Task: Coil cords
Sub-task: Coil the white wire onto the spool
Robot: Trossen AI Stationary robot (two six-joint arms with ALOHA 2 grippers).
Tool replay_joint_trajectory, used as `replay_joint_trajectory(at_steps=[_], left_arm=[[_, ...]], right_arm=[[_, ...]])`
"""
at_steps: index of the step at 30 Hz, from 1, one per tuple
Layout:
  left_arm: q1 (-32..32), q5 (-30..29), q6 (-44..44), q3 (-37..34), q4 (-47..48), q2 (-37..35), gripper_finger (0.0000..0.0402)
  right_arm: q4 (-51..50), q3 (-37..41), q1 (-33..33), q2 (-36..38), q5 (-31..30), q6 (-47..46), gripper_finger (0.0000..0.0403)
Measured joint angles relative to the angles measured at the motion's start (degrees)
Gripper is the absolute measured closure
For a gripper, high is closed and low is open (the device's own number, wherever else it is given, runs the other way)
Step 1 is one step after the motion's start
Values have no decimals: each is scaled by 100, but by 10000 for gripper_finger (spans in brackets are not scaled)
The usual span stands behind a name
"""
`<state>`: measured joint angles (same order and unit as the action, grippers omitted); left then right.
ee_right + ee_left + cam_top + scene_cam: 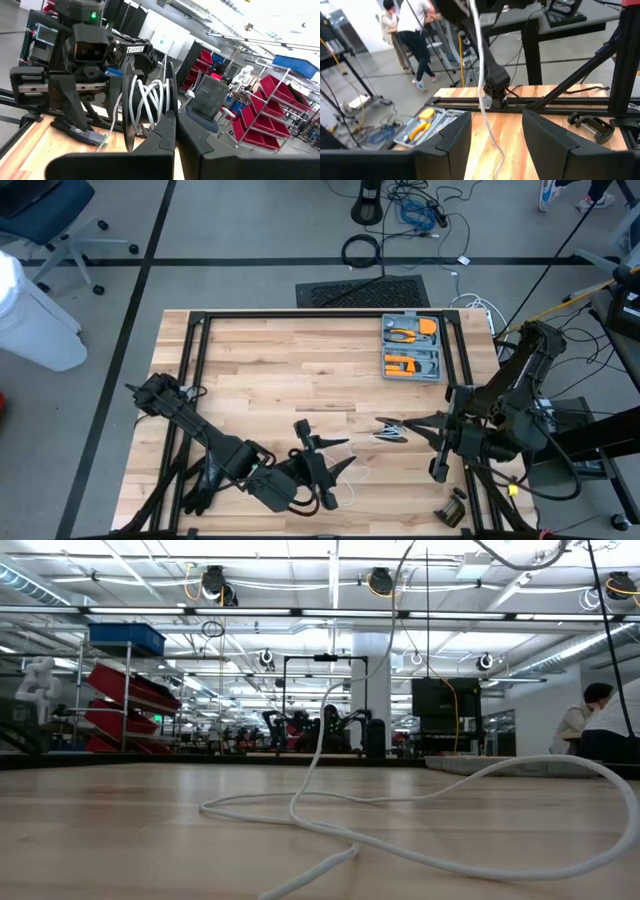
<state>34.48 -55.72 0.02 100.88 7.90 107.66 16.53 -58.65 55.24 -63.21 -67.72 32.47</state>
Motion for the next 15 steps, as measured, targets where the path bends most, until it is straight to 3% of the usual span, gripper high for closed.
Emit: replay_joint_trajectory(at_steps=[10,15], left_arm=[[-37,-30,-1121,0,946,107,219],[114,-191,-685,-7,732,400,219]], right_arm=[[77,0,23,14,-10,124,403],[93,0,37,18,-2,142,403]])
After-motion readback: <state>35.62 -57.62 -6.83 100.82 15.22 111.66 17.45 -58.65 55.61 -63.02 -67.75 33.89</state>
